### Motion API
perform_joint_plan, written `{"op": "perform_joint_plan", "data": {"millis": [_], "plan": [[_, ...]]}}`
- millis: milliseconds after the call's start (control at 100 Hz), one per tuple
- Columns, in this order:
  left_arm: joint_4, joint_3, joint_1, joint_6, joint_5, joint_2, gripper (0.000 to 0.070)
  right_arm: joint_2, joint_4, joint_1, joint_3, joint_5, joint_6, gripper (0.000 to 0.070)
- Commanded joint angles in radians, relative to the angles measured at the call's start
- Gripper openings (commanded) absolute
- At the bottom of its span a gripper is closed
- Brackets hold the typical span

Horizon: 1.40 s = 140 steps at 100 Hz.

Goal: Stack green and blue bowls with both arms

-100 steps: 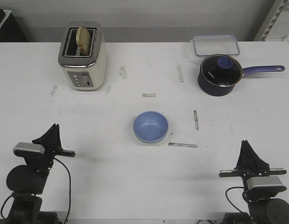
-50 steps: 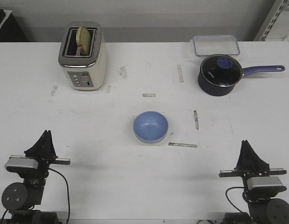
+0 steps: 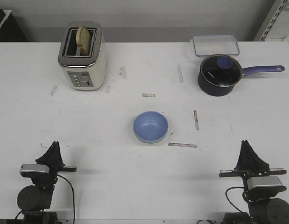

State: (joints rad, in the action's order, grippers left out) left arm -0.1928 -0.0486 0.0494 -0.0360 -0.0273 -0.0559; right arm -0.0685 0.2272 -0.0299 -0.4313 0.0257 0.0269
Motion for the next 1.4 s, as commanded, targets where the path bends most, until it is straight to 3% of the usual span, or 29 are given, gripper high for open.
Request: {"op": "perform_joint_plan", "data": {"millis": [0, 1390], "plan": [[-0.013, 0.013, -0.007, -0.008, -0.003, 0.023, 0.0001, 0.003, -0.010, 0.001, -0.008, 0.000, 0.010, 0.0009], [0.020, 0.037, -0.023, -0.007, -0.006, 0.053, 0.0001, 0.010, 0.007, 0.001, -0.006, 0.000, 0.009, 0.0009]]}}
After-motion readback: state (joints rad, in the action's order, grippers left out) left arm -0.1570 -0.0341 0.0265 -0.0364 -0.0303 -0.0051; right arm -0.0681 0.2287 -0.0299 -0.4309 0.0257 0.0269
